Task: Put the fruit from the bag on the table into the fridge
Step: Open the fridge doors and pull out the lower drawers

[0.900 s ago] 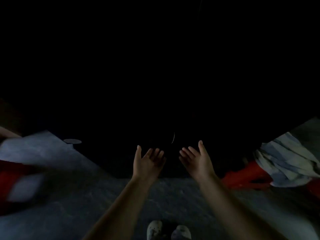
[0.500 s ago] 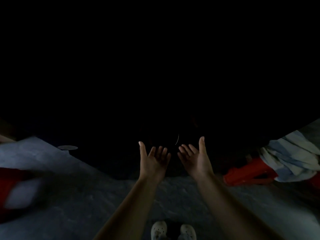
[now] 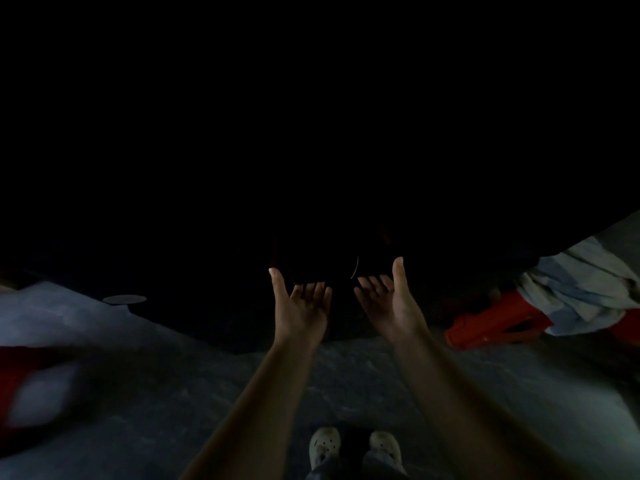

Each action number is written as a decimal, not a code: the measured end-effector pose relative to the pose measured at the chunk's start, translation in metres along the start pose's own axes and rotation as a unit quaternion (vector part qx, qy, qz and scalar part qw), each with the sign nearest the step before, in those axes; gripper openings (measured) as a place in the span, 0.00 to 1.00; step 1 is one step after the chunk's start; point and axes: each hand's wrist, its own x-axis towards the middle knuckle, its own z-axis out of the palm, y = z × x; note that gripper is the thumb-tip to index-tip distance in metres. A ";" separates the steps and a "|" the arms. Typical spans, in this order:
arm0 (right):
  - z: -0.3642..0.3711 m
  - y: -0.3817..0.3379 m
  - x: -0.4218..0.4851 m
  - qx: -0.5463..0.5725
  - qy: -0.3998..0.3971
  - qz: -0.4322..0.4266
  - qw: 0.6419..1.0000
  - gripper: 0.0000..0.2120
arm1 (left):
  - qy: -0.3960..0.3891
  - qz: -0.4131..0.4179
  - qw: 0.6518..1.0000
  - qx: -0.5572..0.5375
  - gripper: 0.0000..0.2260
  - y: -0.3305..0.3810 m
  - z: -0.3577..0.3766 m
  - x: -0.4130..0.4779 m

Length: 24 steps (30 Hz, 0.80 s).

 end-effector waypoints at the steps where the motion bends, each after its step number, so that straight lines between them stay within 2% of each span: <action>1: 0.001 0.000 0.001 0.002 0.002 -0.001 1.000 0.70 | -0.002 0.001 1.000 0.003 0.39 0.000 -0.001 0.001; 2: 0.000 0.001 0.002 0.006 0.004 0.000 1.000 0.65 | -0.004 0.001 1.000 0.003 0.38 0.001 -0.002 0.001; 5: 0.001 0.002 0.006 0.003 0.004 0.002 1.000 0.34 | -0.005 0.000 1.000 0.013 0.37 0.004 -0.004 0.001; 6: 0.001 0.002 0.008 0.001 0.005 -0.001 1.000 0.29 | -0.006 0.001 1.000 0.019 0.38 0.005 -0.004 0.001; 9: 0.002 0.000 0.012 0.006 0.007 0.011 1.000 0.31 | -0.001 0.009 1.000 0.029 0.39 0.005 -0.002 -0.001; 14: 0.000 -0.005 0.012 -0.004 0.022 0.032 0.999 0.47 | -0.006 0.017 0.998 0.059 0.37 0.001 -0.001 -0.003; 16: -0.001 -0.006 0.011 -0.010 0.028 0.035 0.999 0.47 | -0.005 0.020 0.998 0.063 0.38 0.001 -0.003 -0.003; 20: 0.001 -0.009 0.005 -0.006 0.039 0.033 0.999 0.39 | 0.001 0.030 0.997 0.067 0.38 0.001 -0.004 -0.004; 24: 0.002 -0.010 0.002 -0.013 0.047 0.035 0.998 0.38 | -0.002 0.020 0.998 0.054 0.41 0.002 -0.005 -0.002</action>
